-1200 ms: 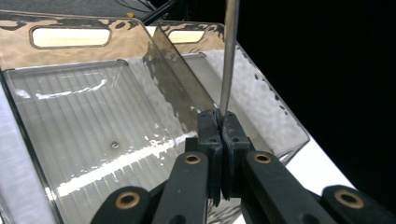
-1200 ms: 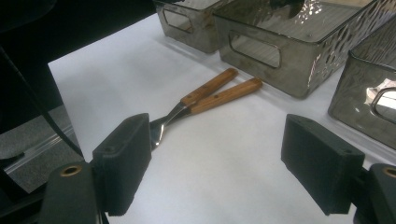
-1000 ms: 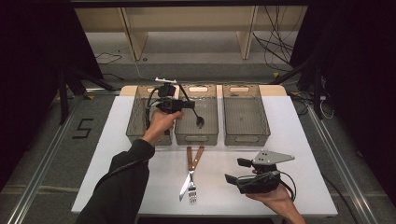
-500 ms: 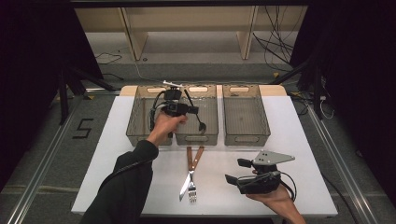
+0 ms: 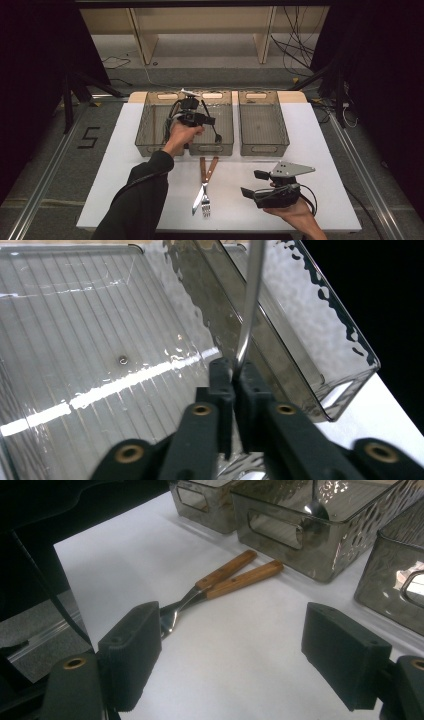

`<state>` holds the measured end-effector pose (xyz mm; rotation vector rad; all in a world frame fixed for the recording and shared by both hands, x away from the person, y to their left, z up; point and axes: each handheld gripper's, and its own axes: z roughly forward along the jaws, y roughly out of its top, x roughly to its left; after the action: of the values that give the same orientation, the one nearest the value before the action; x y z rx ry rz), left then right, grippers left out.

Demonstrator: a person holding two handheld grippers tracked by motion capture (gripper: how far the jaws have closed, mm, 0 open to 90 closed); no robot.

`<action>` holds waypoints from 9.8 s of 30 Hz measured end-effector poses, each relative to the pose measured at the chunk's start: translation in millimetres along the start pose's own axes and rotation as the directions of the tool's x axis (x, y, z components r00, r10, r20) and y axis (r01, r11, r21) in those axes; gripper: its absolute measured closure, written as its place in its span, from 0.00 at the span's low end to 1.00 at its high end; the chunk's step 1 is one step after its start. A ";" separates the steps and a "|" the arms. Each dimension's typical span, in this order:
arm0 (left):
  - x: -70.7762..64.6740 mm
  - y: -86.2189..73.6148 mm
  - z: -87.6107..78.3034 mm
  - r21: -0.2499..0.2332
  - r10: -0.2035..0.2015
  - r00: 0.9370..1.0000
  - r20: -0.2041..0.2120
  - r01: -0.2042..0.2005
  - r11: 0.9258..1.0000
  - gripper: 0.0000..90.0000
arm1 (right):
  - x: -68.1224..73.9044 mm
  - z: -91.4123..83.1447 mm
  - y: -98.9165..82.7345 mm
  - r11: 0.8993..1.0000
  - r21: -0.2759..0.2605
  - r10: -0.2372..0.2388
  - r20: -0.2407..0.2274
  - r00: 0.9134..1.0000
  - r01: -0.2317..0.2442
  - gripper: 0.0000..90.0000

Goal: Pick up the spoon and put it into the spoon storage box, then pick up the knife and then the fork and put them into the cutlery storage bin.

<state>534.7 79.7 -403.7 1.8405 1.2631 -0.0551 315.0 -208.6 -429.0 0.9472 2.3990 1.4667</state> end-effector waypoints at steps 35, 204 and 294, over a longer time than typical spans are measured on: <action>-28.1 4.4 -25.7 0.005 0.055 0.994 -0.092 -0.055 0.998 0.18 | 0.2 0.1 -0.5 1.000 0.004 0.004 0.000 1.000 -0.004 0.28; 29.7 -222.8 -128.3 -0.293 0.175 0.974 -0.140 -0.210 0.933 0.18 | 17.6 76.0 48.6 0.993 0.101 0.045 0.101 0.994 -0.055 0.99; 29.2 -222.9 -125.4 -0.280 0.180 0.976 -0.123 -0.208 0.937 0.18 | -125.5 79.1 112.0 0.953 0.050 0.273 0.294 0.916 -0.300 0.49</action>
<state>324.8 207.4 -480.5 1.7149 1.0823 0.3159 496.8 -190.3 -395.2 1.4770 2.2041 1.2049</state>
